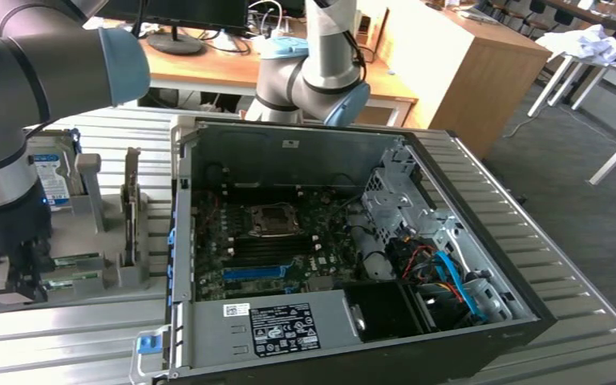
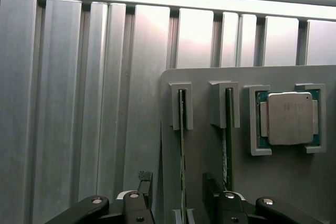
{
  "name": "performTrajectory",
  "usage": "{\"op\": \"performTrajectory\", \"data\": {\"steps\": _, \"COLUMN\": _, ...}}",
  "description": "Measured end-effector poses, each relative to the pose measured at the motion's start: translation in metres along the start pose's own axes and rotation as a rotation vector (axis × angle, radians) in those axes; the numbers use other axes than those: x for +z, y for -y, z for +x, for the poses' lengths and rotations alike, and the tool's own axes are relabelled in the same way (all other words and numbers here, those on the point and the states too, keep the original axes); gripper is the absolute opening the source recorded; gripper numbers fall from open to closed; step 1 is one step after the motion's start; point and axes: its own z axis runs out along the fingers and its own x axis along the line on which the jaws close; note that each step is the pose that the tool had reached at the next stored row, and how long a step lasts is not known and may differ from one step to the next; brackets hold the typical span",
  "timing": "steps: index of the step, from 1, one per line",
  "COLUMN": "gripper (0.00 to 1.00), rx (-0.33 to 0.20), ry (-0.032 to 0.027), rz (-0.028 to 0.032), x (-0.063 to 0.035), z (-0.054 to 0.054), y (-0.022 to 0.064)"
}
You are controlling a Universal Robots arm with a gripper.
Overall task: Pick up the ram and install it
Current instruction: 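Pick up the ram and move it above insertion slot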
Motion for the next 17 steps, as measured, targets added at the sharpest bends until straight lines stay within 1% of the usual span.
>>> {"op": "performTrajectory", "data": {"steps": 8, "gripper": 0.5, "rx": 0.0, "ry": -0.0001, "rz": -0.0001, "x": 0.0041, "z": 0.0001, "y": -0.0001}}
{"op": "performTrajectory", "data": {"steps": 16, "gripper": 0.5, "rx": 0.0, "ry": 0.0, "rz": 0.0, "x": 0.0044, "z": 0.0001, "y": -0.0001}}
{"op": "performTrajectory", "data": {"steps": 17, "gripper": 0.48, "rx": 0.0, "ry": 0.0, "rz": 0.0, "x": 0.0044, "z": 0.0001, "y": -0.0001}}
